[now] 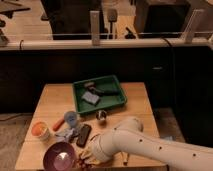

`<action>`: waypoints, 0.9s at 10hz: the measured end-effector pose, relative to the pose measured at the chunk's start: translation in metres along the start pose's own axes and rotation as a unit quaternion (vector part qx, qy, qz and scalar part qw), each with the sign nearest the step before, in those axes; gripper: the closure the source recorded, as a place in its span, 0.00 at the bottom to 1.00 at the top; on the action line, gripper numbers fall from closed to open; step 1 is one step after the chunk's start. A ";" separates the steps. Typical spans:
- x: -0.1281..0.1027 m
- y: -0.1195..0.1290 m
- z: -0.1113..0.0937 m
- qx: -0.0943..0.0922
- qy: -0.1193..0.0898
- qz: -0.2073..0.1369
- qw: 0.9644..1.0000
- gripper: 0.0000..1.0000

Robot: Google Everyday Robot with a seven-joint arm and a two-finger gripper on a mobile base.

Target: Place grapes in red bowl

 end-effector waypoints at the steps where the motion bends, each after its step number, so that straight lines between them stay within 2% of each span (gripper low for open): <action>1: -0.001 0.000 0.001 0.000 0.001 0.000 1.000 0.70; 2: -0.001 0.000 0.001 0.002 0.003 0.002 1.000 0.76; 3: 0.002 0.000 -0.006 0.010 0.008 0.011 1.000 0.88; 5: 0.013 0.002 -0.026 0.031 0.019 0.034 0.999 1.00; 9: 0.035 0.001 -0.050 0.057 0.038 0.069 0.995 0.99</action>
